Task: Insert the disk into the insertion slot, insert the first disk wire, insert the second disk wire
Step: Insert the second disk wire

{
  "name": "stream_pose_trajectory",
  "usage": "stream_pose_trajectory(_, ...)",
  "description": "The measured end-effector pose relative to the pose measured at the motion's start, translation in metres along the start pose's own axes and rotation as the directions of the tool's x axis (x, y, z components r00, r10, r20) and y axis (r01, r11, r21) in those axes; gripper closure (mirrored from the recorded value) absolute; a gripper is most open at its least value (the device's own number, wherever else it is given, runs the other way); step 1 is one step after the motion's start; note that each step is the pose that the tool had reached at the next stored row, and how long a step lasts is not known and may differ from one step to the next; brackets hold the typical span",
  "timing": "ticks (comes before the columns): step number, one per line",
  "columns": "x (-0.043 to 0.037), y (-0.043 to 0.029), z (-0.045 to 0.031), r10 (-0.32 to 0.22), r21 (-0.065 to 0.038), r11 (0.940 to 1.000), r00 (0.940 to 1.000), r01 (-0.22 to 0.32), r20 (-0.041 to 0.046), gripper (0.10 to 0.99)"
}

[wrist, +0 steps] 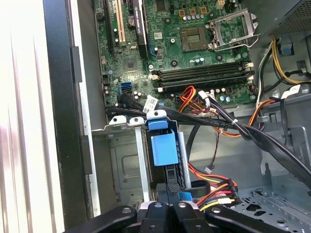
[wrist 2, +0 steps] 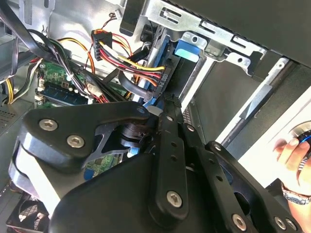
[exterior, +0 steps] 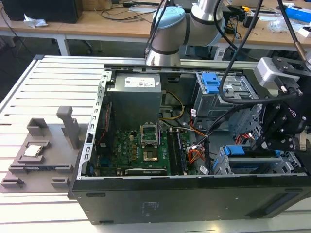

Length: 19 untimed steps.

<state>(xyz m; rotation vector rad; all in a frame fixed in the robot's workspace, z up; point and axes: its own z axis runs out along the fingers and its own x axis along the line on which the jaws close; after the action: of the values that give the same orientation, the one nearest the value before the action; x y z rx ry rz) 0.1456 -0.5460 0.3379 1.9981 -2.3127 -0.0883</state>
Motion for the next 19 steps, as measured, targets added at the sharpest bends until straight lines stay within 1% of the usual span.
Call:
stream_pose_trajectory(6, 0.0, -0.0001, 0.0006, 0.0, 0.0, 1.0, 1.0, 0.0, 0.0, 0.98)
stream_pose_trajectory(7, 0.0, -0.0001, 0.0006, 0.0, 0.0, 1.0, 1.0, 0.0, 0.0, 0.973)
stream_pose_trajectory(8, 0.0, 0.0, 0.0007, 0.0, 0.0, 1.0, 1.0, 0.0, 0.0001, 0.914)
stream_pose_trajectory(10, 0.0, -0.0001, 0.0005, 0.0, 0.0, 1.0, 1.0, 0.0, 0.0005, 0.914)
stream_pose_trajectory(12, 0.0001, 0.0003, -0.0031, 0.0, 0.0, 1.0, 1.0, 0.0, 0.0003, 0.914)
stream_pose_trajectory(14, 0.0003, 0.0009, -0.0088, 0.0, 0.0, 1.0, 1.0, 0.0, 0.0003, 0.914)
stream_pose_trajectory(15, 0.0004, 0.0013, -0.013, 0.0, 0.0, 1.0, 1.0, 0.0, 0.0001, 0.914)
stream_pose_trajectory(16, 0.0005, 0.0016, -0.0152, 0.0, 0.0, 1.0, 1.0, 0.0, 0.0002, 0.914)
stream_pose_trajectory(17, -0.0004, 0.0023, -0.0153, -0.001, 0.0, 1.0, 1.0, 0.001, 0.0009, 0.914)
stream_pose_trajectory(19, -0.0016, 0.0032, -0.0149, -0.003, -0.001, 1.0, 1.0, 0.003, 0.0089, 0.929)
